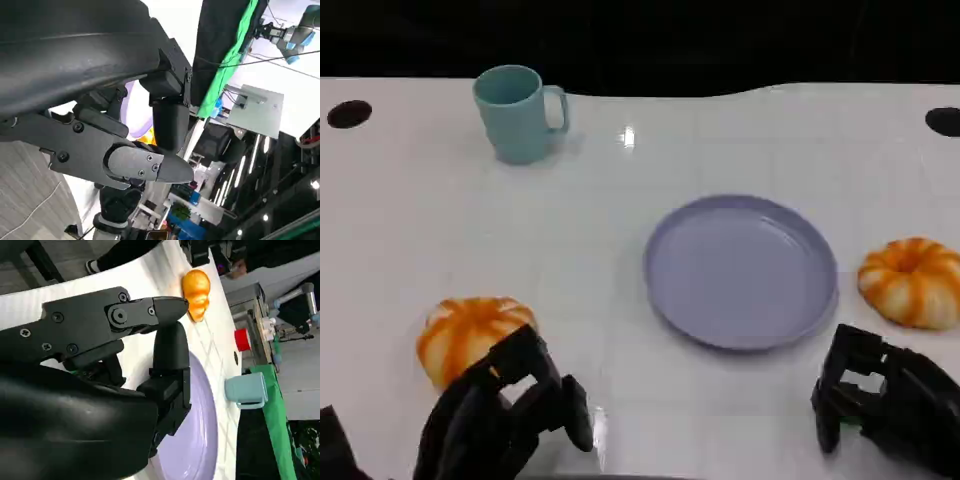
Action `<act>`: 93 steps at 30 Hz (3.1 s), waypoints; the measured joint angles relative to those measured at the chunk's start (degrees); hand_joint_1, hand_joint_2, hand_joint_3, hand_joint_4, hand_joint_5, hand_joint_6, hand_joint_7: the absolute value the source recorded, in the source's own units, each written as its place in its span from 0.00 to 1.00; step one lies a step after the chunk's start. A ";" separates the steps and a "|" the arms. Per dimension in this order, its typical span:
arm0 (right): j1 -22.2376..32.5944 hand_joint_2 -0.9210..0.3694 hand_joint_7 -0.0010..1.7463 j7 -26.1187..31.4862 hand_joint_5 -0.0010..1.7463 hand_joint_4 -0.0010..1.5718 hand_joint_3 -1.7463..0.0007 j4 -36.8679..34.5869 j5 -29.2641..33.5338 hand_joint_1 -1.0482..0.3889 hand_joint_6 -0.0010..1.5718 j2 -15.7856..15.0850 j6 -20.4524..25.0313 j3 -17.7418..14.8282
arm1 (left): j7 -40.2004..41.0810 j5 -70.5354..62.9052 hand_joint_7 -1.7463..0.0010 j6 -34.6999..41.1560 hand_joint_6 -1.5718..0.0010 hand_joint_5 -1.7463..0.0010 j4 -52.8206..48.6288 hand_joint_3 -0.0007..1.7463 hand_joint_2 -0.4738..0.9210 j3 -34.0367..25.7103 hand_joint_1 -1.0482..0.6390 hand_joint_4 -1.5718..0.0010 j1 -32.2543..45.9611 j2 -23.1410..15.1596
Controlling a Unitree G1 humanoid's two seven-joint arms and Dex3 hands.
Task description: Grasp the bread from the table and place it into the plate.
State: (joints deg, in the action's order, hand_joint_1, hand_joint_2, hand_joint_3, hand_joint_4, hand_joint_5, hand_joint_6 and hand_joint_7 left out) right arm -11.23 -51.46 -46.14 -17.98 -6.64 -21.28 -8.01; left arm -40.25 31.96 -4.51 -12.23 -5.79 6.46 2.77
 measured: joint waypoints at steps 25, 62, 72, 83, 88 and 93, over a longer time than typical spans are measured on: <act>0.00 0.00 0.93 -0.06 1.00 0.46 0.88 -0.04 0.00 0.30 0.40 0.00 -0.08 -0.01 | -0.74 -0.14 0.08 -0.35 0.65 0.00 -0.45 0.12 1.00 -0.12 0.24 0.54 -0.21 -0.01; 0.54 0.00 0.94 1.49 1.00 0.46 0.88 1.53 0.45 0.30 0.40 0.03 0.04 0.67 | 27.74 -71.02 1.00 -23.26 0.77 0.77 22.42 0.01 0.99 0.84 0.30 0.91 0.92 -23.59; 0.48 0.00 0.95 0.74 1.00 0.46 0.87 0.76 0.35 0.31 0.38 0.02 -0.28 0.58 | 28.18 -93.01 1.00 -8.79 0.81 0.90 28.52 0.00 0.89 6.54 0.32 0.94 -0.82 -27.55; 0.39 0.00 0.95 0.73 1.00 0.45 0.87 0.62 0.49 0.29 0.38 -0.01 -0.46 0.56 | 26.26 -94.82 1.00 -2.63 0.85 0.95 18.34 0.00 0.88 13.97 0.38 0.96 -8.98 -29.03; 0.55 0.00 0.95 1.19 1.00 0.45 0.87 1.07 0.49 0.30 0.38 -0.02 -0.39 0.65 | 26.30 -91.86 1.00 -2.46 0.87 0.96 9.38 0.00 0.88 17.31 0.38 0.97 -13.98 -29.67; 0.67 0.00 0.95 1.23 1.00 0.45 0.87 1.25 0.47 0.30 0.38 -0.07 -0.32 0.62 | 26.34 -89.64 1.00 -2.40 0.89 0.97 5.35 0.00 0.89 19.86 0.37 0.97 -16.91 -30.34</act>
State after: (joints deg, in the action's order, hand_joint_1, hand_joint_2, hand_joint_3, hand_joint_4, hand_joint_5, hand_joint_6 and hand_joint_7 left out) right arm -10.56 -50.23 -44.89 -17.51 -6.72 -21.60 -7.39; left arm -13.91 -57.68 -6.90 -6.88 14.07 -10.45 -27.58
